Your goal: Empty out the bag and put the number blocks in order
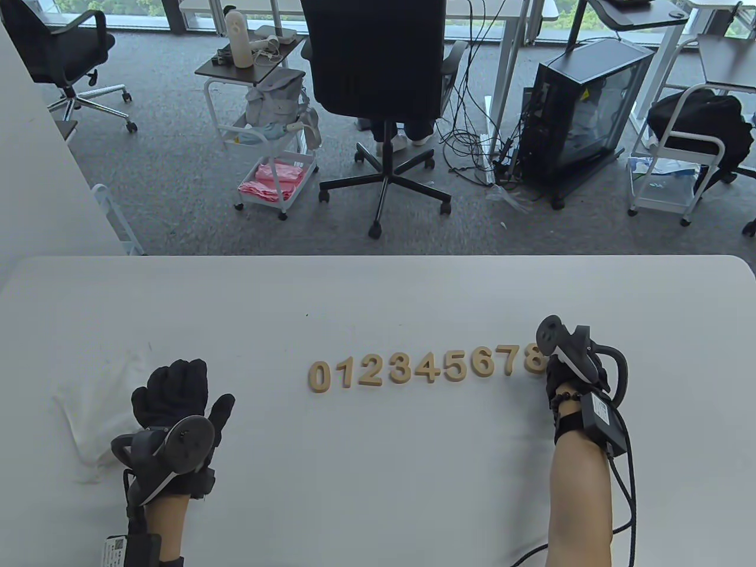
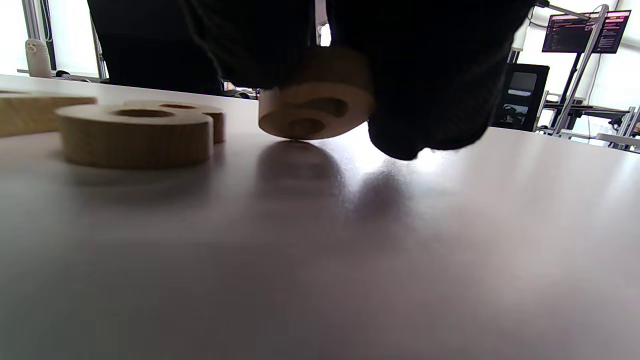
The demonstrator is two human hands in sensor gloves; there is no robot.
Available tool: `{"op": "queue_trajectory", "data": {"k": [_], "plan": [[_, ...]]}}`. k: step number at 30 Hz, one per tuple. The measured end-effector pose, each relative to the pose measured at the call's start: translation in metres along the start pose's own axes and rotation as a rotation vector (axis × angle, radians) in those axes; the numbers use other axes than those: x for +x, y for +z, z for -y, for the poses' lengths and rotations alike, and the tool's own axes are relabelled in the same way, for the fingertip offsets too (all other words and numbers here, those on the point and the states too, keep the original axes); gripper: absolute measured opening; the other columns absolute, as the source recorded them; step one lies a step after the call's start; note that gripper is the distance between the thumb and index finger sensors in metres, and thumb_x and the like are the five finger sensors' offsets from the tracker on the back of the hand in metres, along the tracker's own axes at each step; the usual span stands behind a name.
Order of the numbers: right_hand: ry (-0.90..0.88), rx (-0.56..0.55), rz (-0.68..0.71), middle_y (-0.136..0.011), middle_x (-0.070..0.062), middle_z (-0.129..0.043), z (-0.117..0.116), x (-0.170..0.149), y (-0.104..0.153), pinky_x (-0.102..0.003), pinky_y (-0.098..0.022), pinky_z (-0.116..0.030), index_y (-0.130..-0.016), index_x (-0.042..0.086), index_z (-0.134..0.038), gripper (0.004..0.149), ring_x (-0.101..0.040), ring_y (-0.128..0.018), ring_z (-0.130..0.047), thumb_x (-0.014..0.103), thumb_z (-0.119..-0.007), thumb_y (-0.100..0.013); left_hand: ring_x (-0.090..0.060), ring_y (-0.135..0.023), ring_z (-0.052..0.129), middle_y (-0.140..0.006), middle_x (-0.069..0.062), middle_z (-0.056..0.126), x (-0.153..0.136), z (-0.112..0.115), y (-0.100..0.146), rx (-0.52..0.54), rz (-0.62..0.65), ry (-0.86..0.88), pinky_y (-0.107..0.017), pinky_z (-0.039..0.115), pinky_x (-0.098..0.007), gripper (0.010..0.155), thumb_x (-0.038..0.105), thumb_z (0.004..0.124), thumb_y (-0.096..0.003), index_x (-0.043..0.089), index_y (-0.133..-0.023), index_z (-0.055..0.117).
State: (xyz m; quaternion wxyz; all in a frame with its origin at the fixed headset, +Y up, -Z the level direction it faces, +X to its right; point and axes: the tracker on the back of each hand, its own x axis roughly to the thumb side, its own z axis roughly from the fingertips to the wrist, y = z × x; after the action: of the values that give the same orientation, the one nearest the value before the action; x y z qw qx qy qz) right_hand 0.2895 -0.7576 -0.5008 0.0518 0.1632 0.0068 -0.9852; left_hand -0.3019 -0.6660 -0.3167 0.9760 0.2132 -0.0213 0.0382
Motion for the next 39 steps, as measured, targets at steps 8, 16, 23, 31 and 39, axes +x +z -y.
{"op": "queue_trajectory", "data": {"k": [8,16,23,31,39], "plan": [[0.012,0.033,0.009,-0.099,-0.021,-0.076,-0.003,0.002,-0.003,-0.045,-0.055,-0.094,-0.095,0.020,-0.077,0.046,-0.038,-0.072,-0.101,0.027,-0.077,-0.050,-0.061,-0.097,0.068,-0.109,-0.028,0.063,0.001,0.001,0.000,-0.006,0.000,-0.002,-0.064,0.051,-0.081,0.075,0.052,0.072,-0.0511,0.006,-0.108,0.062],[0.027,0.088,0.033,-0.100,-0.020,-0.074,-0.003,0.000,-0.002,-0.044,-0.059,-0.091,-0.097,0.020,-0.073,0.047,-0.036,-0.076,-0.098,0.022,-0.077,-0.050,-0.061,-0.097,0.068,-0.109,-0.028,0.063,0.001,0.001,0.000,-0.004,-0.001,0.003,-0.064,0.051,-0.081,0.075,0.053,0.072,-0.0510,0.006,-0.108,0.062],[0.023,0.092,0.039,-0.101,-0.019,-0.073,-0.004,-0.001,-0.003,-0.043,-0.060,-0.090,-0.097,0.021,-0.071,0.048,-0.035,-0.077,-0.097,0.021,-0.077,-0.050,-0.061,-0.097,0.067,-0.109,-0.028,0.063,0.001,0.002,0.000,-0.008,0.001,0.000,-0.064,0.051,-0.081,0.075,0.053,0.072,-0.0510,0.006,-0.108,0.062],[-0.003,0.102,0.028,-0.102,-0.020,-0.071,-0.008,-0.004,-0.003,-0.042,-0.061,-0.090,-0.100,0.020,-0.067,0.050,-0.034,-0.078,-0.096,0.021,-0.076,-0.051,-0.061,-0.097,0.068,-0.109,-0.028,0.063,0.002,0.003,0.000,-0.012,0.006,0.001,-0.064,0.051,-0.081,0.075,0.053,0.072,-0.0510,0.006,-0.108,0.062],[-0.076,0.066,0.017,-0.105,-0.025,-0.063,0.008,-0.018,0.016,-0.046,-0.064,-0.085,-0.107,0.013,-0.054,0.059,-0.037,-0.083,-0.090,0.029,-0.072,-0.053,-0.062,-0.097,0.067,-0.109,-0.028,0.063,0.006,0.005,-0.001,-0.038,0.024,0.001,-0.064,0.051,-0.081,0.075,0.053,0.071,-0.0512,0.006,-0.109,0.061]]}}
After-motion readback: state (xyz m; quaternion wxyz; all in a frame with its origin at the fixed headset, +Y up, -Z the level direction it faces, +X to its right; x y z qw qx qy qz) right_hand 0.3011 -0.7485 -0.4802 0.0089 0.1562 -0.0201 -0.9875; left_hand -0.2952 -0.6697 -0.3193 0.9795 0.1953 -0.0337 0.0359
